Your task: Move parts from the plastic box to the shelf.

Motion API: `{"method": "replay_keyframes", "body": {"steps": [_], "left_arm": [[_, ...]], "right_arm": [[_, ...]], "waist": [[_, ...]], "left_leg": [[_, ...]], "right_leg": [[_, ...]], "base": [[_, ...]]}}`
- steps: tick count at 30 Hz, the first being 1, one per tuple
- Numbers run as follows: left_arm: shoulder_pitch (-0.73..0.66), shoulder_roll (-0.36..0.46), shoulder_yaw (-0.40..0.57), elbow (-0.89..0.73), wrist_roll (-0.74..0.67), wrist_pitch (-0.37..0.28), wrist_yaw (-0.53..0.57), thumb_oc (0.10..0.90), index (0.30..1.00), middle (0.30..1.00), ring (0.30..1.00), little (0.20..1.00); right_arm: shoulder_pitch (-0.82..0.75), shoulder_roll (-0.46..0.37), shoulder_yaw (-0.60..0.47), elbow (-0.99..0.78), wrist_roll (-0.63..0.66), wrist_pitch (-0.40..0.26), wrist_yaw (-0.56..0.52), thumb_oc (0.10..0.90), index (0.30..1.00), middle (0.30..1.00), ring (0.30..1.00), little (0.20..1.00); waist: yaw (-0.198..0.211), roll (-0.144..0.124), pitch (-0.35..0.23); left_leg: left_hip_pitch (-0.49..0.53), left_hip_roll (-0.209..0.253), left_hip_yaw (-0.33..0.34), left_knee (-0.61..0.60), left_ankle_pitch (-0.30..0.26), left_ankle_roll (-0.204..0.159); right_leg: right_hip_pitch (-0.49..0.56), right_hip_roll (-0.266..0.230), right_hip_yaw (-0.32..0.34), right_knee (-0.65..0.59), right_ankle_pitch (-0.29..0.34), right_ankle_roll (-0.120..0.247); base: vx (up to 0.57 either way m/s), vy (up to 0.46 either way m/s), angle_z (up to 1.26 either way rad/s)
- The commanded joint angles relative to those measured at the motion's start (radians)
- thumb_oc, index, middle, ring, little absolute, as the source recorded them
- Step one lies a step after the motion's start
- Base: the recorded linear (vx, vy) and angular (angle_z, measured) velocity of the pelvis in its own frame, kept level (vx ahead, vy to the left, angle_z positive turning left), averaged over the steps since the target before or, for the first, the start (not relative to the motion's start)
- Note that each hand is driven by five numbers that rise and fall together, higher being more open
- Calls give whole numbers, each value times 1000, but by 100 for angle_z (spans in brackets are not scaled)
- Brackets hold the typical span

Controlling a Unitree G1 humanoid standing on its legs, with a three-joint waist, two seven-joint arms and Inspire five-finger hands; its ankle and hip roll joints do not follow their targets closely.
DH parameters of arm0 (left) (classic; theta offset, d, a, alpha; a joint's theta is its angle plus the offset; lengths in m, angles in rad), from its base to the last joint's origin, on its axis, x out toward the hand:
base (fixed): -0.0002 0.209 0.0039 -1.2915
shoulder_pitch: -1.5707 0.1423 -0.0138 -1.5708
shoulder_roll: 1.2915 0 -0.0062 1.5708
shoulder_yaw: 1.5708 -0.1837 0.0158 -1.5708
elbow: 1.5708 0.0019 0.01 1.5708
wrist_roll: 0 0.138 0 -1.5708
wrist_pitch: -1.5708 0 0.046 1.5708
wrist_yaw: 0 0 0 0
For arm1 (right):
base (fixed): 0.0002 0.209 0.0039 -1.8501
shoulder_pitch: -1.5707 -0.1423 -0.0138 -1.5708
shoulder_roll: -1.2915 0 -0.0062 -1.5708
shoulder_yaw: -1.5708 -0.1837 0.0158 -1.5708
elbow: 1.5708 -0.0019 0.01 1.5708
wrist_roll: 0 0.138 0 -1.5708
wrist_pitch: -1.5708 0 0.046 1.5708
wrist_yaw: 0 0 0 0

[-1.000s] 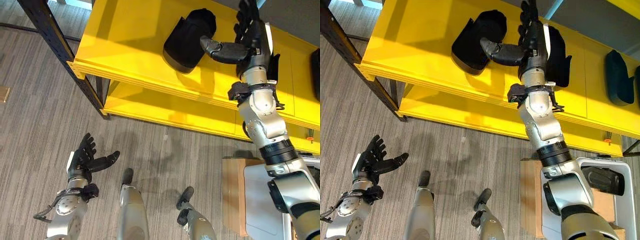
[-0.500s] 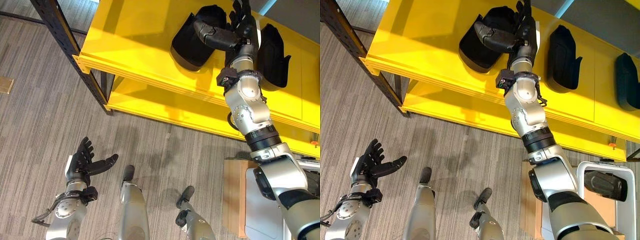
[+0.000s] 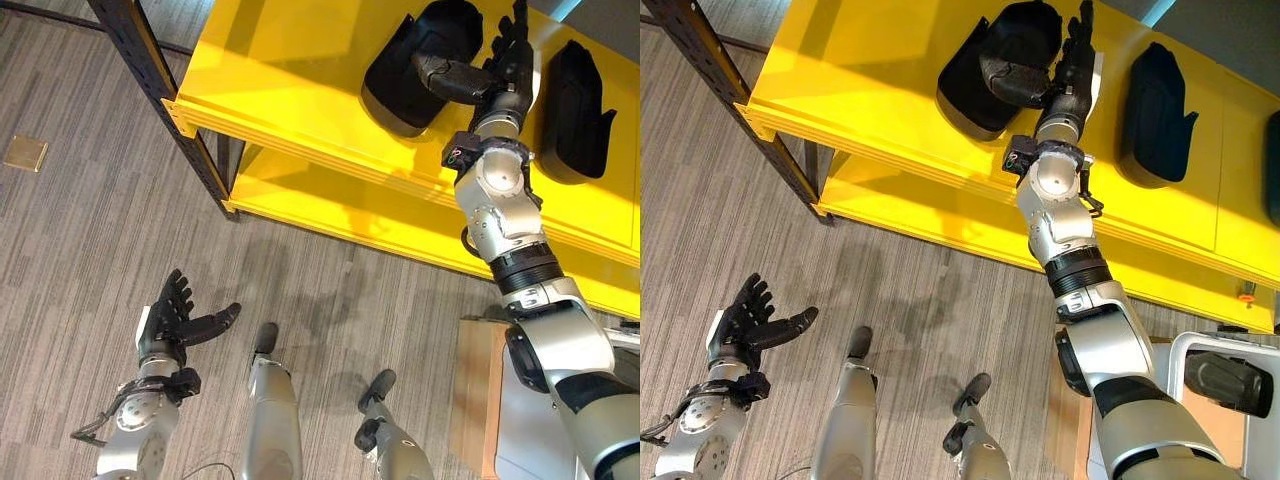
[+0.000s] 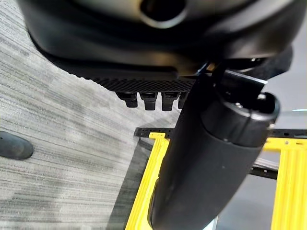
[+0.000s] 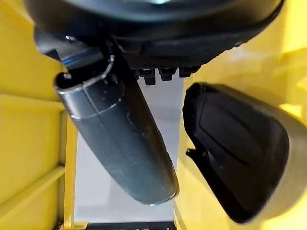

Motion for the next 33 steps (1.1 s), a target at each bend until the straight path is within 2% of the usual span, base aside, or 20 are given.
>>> {"method": "replay_keyframes", "body": {"steps": [1,6,13,18,33], "left_arm": [[11,68,10,-102,15,-105,25,900,1000,1000,1000,1000],[14,61,9,-108,18,-104,33,900,1000,1000,1000,1000],[16,46,0,-113,34,-97,58,900,1000,1000,1000,1000],[19,41,-6,-122,42,-91,69,900,1000,1000,1000,1000],[39,26,0,-144,64,-83,96,900,1000,1000,1000,1000]], "right_arm": [[-150,-67,-32,-71,-112,-86,-33,900,1000,1000,1000,1000],[-132,-42,-36,-119,-158,-81,-49,900,1000,1000,1000,1000],[-61,21,-62,-304,-267,-80,-80,900,1000,1000,1000,1000],[-18,72,-77,-391,-286,-84,-88,900,1000,1000,1000,1000],[73,133,-92,-512,-361,-82,-120,900,1000,1000,1000,1000]], "waist": [[10,20,-21],[6,22,-19],[-7,19,-13],[-11,15,-7],[-18,2,4]], "left_leg": [[26,-51,1,-144,58,89],[24,-49,4,-136,54,91],[22,-43,6,-130,49,93],[18,-41,9,-125,48,93],[19,-42,12,-128,47,98]], "right_leg": [[138,13,65,143,-124,56],[136,12,68,144,-127,55],[131,13,69,150,-139,50],[127,11,70,152,-140,50],[121,10,70,153,-133,53]], "base": [[0,0,0],[0,0,0],[0,0,0],[0,0,0],[0,0,0]]}}
